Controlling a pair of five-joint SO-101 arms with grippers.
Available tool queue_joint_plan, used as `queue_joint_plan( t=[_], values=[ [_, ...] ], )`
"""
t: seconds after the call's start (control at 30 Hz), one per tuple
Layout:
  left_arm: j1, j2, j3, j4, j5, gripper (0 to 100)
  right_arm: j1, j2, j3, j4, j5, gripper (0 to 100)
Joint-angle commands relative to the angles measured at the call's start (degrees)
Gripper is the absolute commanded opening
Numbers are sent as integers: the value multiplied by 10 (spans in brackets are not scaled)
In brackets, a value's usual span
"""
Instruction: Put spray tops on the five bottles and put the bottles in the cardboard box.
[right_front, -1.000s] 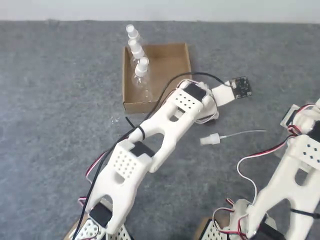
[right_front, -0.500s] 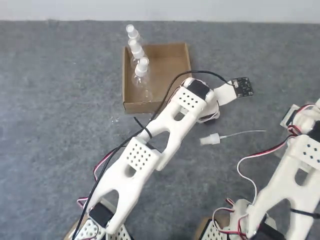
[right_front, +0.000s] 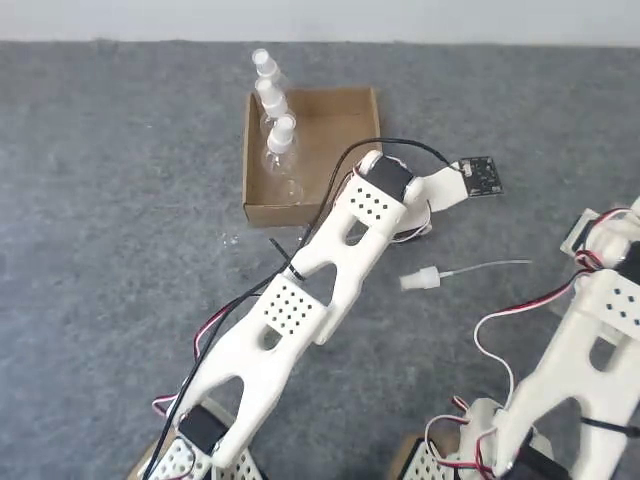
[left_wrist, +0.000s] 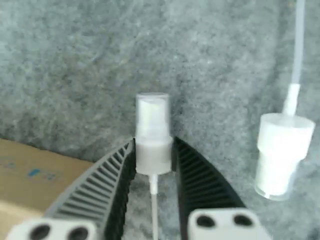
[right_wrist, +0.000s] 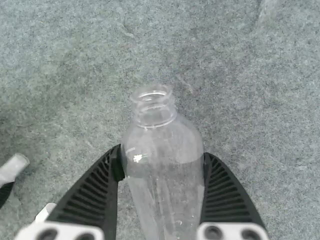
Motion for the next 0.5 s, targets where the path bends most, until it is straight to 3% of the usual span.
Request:
queue_joint_plan(
  t=[0.0, 0.3, 0.47],
  values=[
    [2, -5, -37, 20, -2, 55, 5, -29, -40, -8, 0, 73],
    [1, -7, -36, 20, -1, 56, 5, -29, -40, -8, 0, 73],
    [-2, -3, -36, 18, 0, 153, 5, -29, -40, -8, 0, 73]
  ],
)
